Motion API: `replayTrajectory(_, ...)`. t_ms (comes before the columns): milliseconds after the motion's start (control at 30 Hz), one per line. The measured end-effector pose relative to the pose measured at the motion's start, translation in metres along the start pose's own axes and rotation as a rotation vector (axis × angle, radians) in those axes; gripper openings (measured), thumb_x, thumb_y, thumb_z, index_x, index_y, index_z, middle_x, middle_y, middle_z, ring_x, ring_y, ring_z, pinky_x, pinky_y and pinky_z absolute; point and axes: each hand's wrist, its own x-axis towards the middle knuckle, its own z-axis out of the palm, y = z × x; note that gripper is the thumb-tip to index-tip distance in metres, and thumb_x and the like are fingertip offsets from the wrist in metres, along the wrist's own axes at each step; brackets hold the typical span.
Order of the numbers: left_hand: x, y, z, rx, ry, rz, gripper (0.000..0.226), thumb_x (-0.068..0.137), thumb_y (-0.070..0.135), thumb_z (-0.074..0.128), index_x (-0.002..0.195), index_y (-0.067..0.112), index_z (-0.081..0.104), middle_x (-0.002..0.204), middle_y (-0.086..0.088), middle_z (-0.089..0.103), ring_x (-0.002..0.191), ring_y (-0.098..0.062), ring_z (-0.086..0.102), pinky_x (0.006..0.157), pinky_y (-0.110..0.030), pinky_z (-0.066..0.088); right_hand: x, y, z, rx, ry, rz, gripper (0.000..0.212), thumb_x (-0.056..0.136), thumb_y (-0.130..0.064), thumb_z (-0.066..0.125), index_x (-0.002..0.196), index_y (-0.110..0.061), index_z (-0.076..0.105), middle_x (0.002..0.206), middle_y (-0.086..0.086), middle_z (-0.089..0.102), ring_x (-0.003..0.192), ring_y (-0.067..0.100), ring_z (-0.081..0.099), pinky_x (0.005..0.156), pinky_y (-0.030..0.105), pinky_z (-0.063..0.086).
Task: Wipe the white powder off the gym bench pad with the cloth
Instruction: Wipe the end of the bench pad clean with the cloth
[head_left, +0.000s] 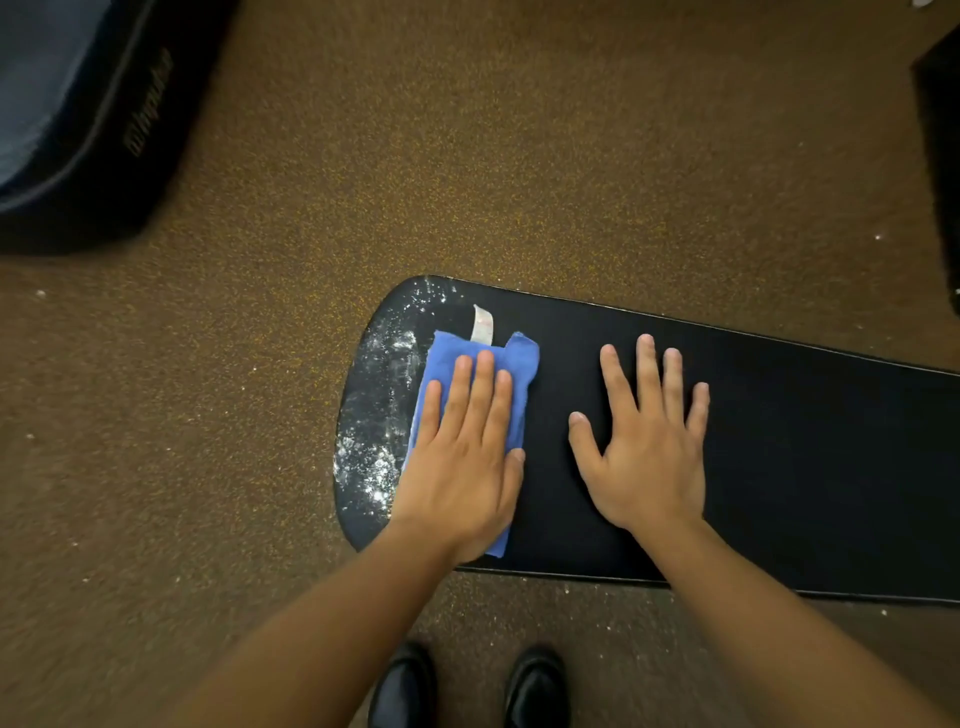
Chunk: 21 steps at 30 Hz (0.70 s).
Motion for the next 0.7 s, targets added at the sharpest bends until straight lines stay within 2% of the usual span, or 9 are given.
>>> replayTrajectory(133, 0.034, -0.015, -0.005, 0.036, -0.034, 0.144, 0.067, 0.098, 0.039, 0.024, 0.154, 0.004, 0.016, 0.163, -0.015, 0.009, 0.151, -0.031, 0.003, 0.12, -0.049, 0.006, 0.0, 0.0, 0.0, -0.009, -0.003, 0.001, 0.072, 0.092, -0.058, 0.027, 0.155, -0.026, 0.016, 0.164, 0.008, 0.008, 0.151, 0.029, 0.001, 0.119, 0.057, 0.006)
replayTrajectory(300, 0.085, -0.061, -0.02, -0.004, -0.058, -0.016, 0.071, 0.094, 0.044, 0.008, 0.155, 0.008, 0.0, 0.163, -0.012, -0.006, 0.15, -0.026, -0.009, 0.121, -0.046, -0.002, 0.0, 0.002, 0.0, -0.014, -0.014, 0.001, 0.071, 0.092, -0.059, 0.026, 0.155, -0.027, 0.016, 0.164, 0.007, 0.008, 0.151, 0.028, 0.0, 0.119, 0.056, 0.004)
replayTrajectory(367, 0.069, -0.062, -0.018, -0.044, -0.031, -0.052, 0.07, 0.096, 0.042, 0.011, 0.155, 0.006, 0.002, 0.163, -0.013, -0.004, 0.15, -0.028, -0.008, 0.121, -0.047, -0.002, 0.0, 0.0, -0.001, -0.014, -0.014, 0.004, 0.071, 0.092, -0.058, 0.026, 0.155, -0.026, 0.016, 0.164, 0.008, 0.008, 0.151, 0.029, 0.0, 0.119, 0.056, 0.004)
replayTrajectory(500, 0.02, -0.02, -0.005, -0.031, -0.023, -0.103, 0.069, 0.098, 0.041, 0.016, 0.155, 0.004, 0.003, 0.163, -0.015, -0.005, 0.15, -0.029, -0.01, 0.121, -0.051, 0.001, 0.001, -0.002, -0.001, -0.033, -0.04, 0.013, 0.073, 0.092, -0.057, 0.023, 0.156, -0.024, 0.013, 0.165, 0.009, 0.005, 0.151, 0.031, -0.002, 0.118, 0.06, 0.004)
replayTrajectory(700, 0.033, -0.015, -0.002, -0.058, 0.008, -0.077, 0.069, 0.097, 0.041, 0.02, 0.155, 0.006, 0.009, 0.163, -0.013, 0.003, 0.151, -0.03, -0.002, 0.121, -0.049, 0.002, 0.007, -0.032, 0.004, -0.036, -0.088, 0.0, 0.072, 0.092, -0.057, 0.019, 0.156, -0.028, 0.003, 0.164, 0.01, -0.006, 0.149, 0.036, -0.011, 0.114, 0.067, -0.003)
